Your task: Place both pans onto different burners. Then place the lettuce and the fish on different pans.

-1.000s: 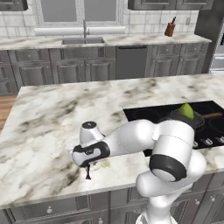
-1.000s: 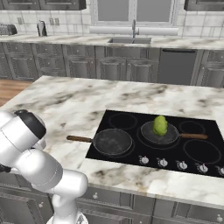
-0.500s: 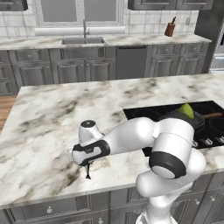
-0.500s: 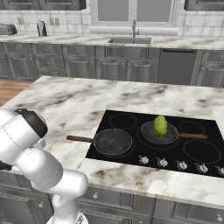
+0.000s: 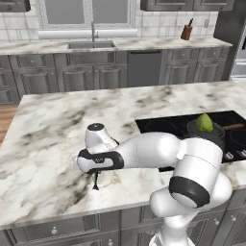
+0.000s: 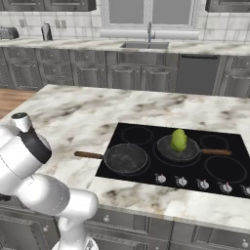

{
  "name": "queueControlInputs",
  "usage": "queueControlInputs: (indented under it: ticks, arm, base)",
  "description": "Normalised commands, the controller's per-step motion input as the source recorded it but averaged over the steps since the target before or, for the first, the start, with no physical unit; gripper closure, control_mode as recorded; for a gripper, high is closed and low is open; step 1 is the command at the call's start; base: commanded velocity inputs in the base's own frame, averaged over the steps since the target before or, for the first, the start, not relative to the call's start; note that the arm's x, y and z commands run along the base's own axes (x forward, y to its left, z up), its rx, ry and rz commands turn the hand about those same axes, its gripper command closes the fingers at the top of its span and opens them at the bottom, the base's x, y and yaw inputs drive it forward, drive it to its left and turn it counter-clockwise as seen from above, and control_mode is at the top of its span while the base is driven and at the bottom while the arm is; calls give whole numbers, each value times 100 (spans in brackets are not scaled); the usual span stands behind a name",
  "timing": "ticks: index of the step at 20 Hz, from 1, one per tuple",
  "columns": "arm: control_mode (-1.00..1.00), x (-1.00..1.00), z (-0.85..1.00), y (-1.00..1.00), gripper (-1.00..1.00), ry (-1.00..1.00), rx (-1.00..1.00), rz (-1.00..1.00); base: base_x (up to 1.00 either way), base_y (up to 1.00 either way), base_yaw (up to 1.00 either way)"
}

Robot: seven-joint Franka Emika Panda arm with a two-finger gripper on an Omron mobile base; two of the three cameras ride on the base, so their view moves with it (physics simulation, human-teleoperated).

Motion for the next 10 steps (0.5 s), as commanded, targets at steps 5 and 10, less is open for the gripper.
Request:
queueControlInputs:
  ticks: [5, 10]
  arm:
    - [-100, 0, 59, -10, 100, 0, 0, 0]
    - [-100, -8, 47, -28, 100, 0, 0, 0]
  base:
    - [0, 0, 0]
    - [0, 0, 0]
